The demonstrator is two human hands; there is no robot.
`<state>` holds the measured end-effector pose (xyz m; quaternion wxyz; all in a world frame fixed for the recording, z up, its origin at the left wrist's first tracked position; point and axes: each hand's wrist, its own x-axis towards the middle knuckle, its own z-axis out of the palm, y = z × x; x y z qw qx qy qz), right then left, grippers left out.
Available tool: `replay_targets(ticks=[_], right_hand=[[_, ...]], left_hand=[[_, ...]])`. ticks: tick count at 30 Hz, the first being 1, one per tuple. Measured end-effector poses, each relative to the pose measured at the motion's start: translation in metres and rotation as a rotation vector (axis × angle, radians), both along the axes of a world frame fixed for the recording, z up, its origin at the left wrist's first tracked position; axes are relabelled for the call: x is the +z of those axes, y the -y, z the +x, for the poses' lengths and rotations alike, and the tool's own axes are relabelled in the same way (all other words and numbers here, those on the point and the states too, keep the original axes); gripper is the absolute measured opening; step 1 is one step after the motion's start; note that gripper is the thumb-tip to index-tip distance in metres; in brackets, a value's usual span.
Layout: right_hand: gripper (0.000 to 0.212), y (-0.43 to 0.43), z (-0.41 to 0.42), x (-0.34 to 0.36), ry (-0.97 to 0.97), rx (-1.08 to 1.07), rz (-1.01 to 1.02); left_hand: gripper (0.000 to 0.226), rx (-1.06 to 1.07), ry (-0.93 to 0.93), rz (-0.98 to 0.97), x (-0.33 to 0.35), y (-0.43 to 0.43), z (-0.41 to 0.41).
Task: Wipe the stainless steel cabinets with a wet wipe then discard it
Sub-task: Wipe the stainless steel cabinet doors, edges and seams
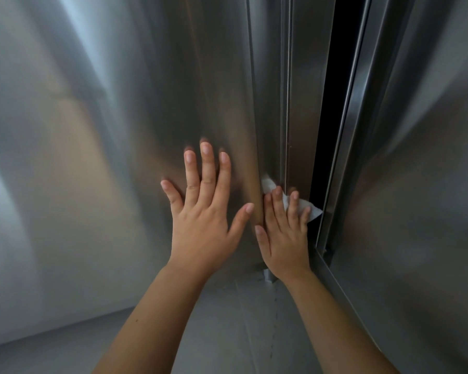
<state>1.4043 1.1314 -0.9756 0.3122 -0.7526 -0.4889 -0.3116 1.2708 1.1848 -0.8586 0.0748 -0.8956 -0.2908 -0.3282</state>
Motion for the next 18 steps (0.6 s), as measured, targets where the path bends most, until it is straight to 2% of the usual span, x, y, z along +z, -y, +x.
replay_targets(ticks=[7,12,18], right_hand=[[0.059,0.000,0.005,0.024,0.036,0.028,-0.002],[0.056,-0.012,0.008,0.062,0.030,0.026,0.118],[0.058,-0.016,0.002,0.043,-0.027,0.022,0.128]], left_hand=[[0.074,-0.001,0.009,0.009,0.000,-0.001,0.001],[0.073,0.014,0.025,0.036,-0.002,-0.002,0.004],[0.077,0.010,0.040,0.042,-0.005,-0.003,0.005]])
